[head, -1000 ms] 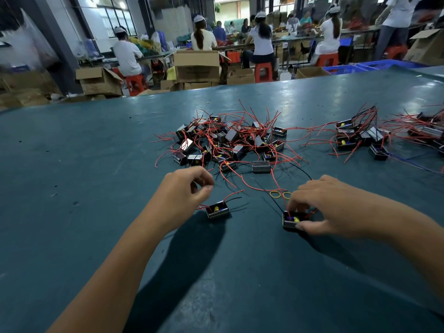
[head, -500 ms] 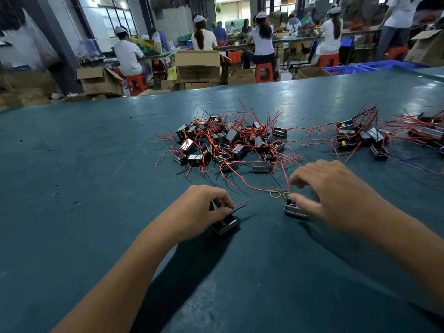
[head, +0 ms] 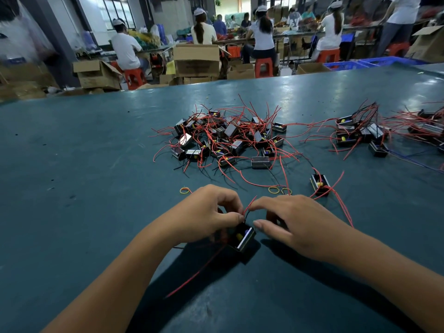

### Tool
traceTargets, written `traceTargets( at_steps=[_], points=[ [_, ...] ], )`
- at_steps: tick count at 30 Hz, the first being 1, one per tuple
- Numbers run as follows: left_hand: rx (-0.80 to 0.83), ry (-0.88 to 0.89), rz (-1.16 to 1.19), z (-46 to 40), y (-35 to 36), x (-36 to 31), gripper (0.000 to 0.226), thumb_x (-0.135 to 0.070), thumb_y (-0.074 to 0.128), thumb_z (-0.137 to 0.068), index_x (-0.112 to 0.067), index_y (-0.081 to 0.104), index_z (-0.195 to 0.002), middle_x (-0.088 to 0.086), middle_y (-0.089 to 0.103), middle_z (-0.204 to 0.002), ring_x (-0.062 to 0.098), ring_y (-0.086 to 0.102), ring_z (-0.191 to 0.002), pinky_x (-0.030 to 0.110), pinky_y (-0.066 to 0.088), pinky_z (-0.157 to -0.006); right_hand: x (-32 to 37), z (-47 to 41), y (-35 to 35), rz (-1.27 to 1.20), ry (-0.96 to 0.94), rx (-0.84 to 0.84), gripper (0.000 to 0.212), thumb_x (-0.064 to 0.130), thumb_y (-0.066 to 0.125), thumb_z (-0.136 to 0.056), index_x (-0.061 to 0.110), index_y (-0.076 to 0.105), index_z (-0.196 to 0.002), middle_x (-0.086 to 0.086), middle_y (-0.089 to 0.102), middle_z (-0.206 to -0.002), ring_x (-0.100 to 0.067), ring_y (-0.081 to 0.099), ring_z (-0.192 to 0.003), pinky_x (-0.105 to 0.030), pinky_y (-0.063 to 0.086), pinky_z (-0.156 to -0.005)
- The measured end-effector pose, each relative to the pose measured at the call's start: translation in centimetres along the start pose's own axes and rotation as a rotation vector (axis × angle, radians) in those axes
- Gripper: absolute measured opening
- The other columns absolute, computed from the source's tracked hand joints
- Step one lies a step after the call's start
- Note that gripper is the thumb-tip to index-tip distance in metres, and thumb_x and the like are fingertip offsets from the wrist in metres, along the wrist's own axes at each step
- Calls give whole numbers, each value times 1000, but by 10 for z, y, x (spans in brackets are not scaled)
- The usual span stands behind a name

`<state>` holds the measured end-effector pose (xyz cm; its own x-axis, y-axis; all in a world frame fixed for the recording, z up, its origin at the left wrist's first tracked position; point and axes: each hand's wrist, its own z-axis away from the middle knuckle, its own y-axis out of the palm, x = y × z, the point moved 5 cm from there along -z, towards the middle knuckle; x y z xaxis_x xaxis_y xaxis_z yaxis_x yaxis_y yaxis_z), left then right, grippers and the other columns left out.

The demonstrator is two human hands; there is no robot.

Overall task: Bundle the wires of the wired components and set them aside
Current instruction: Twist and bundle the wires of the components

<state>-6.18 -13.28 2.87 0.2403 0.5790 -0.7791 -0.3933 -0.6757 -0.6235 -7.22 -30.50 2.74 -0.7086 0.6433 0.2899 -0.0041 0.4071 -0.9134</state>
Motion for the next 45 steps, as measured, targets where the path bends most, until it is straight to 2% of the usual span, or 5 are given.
traceTargets(
  at_steps=[5, 28, 33, 40, 45],
  points=[
    [77, -45, 124, 2, 5, -1, 10, -11, 66, -95, -8, 64, -86, 0, 69, -70, 23, 70, -60, 28, 54, -52, -1, -1, -6, -48, -16, 36, 13, 36, 55, -97, 23, 55, -94, 13, 51, -86, -5, 42, -79, -26, 38, -74],
    [12, -22, 107, 0, 3, -2, 11, -18, 71, -92, -13, 65, -85, -13, 61, -64, 11, 57, -62, 23, 48, -58, -7, -1, -12, -141, 51, -15, 7, 22, 62, -94, 24, 61, -87, 13, 59, -78, -7, 54, -75, -16, 38, -66],
    [46, 51, 29, 2, 4, -7, 8, -13, 75, -88, -18, 70, -91, -18, 64, -73, 5, 57, -67, 13, 44, -62, -9, -1, -10, -175, 121, -70, 7, 19, 65, -90, 19, 66, -83, 9, 63, -73, -10, 55, -71, -15, 39, -64],
    [130, 104, -53, 7, 8, -12, 21, -12, 78, -85, -20, 73, -104, 0, 67, -109, 9, 65, -97, 25, 54, -83, -10, 0, -11, -215, 148, -67, 11, 20, 68, -89, 22, 66, -79, 13, 61, -67, -5, 55, -66, -11, 38, -60],
    [159, 98, -187, 13, 12, -16, 37, -39, 78, -85, -37, 66, -119, -12, 67, -113, 1, 63, -101, 22, 52, -87, -16, 0, -17, -256, 160, -88, 12, 22, 71, -87, 26, 67, -77, 9, 62, -60, -5, 52, -57, -12, 37, -55]
  ],
)
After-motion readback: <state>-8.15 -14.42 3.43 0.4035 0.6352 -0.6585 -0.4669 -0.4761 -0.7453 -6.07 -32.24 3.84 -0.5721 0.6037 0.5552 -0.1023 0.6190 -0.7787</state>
